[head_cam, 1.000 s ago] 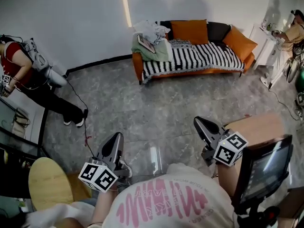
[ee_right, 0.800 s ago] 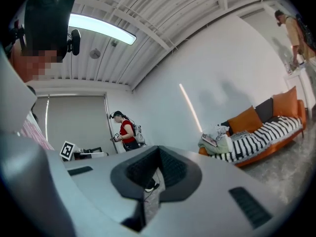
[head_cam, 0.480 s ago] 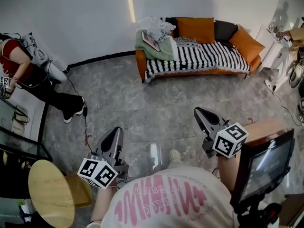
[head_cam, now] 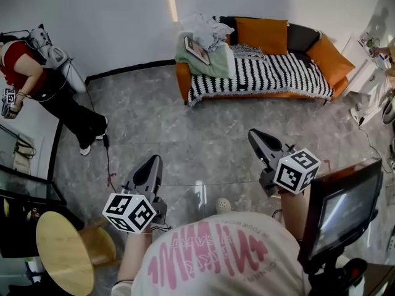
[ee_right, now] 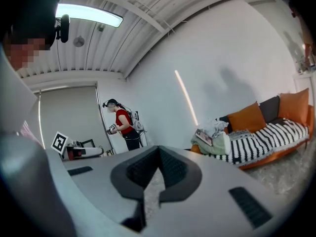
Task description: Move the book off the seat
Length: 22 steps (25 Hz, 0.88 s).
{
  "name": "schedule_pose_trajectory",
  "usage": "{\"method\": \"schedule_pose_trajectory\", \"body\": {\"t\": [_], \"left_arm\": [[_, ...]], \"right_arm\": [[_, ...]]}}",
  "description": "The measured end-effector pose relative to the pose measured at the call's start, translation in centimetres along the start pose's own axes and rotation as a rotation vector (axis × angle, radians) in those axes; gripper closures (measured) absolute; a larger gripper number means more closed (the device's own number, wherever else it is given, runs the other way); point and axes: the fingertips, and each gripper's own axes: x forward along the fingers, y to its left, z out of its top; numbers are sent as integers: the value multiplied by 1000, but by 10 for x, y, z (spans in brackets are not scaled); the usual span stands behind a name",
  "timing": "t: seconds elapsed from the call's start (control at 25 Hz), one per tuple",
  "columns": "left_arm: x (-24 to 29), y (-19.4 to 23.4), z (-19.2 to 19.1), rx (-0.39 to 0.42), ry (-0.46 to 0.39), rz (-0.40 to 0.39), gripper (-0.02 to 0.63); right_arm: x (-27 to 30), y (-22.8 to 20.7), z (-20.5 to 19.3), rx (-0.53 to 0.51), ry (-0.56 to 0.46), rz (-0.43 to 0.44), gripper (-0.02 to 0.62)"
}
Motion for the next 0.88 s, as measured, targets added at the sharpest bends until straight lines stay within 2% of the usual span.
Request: {"method": "schedule_pose_trajectory", "body": {"t": [0.12, 0.28, 0.4, 0.64, 0.88], "left_arm": [[25, -6, 21, -16, -75, -22, 597], [50, -4, 26, 27, -93, 24, 597], [68, -6, 29, 31, -111, 32, 597], [99, -7, 30, 30, -102, -3, 597], [123, 28, 39, 24, -84, 9, 597]], "right_arm": [[15, -20, 10, -10, 14, 7, 588], [23, -47, 14, 21, 24, 14, 588], [30, -63, 19, 26, 30, 20, 588], [51, -88, 23, 41, 41, 36, 588], [92, -92, 21, 36, 79, 42, 588]]}}
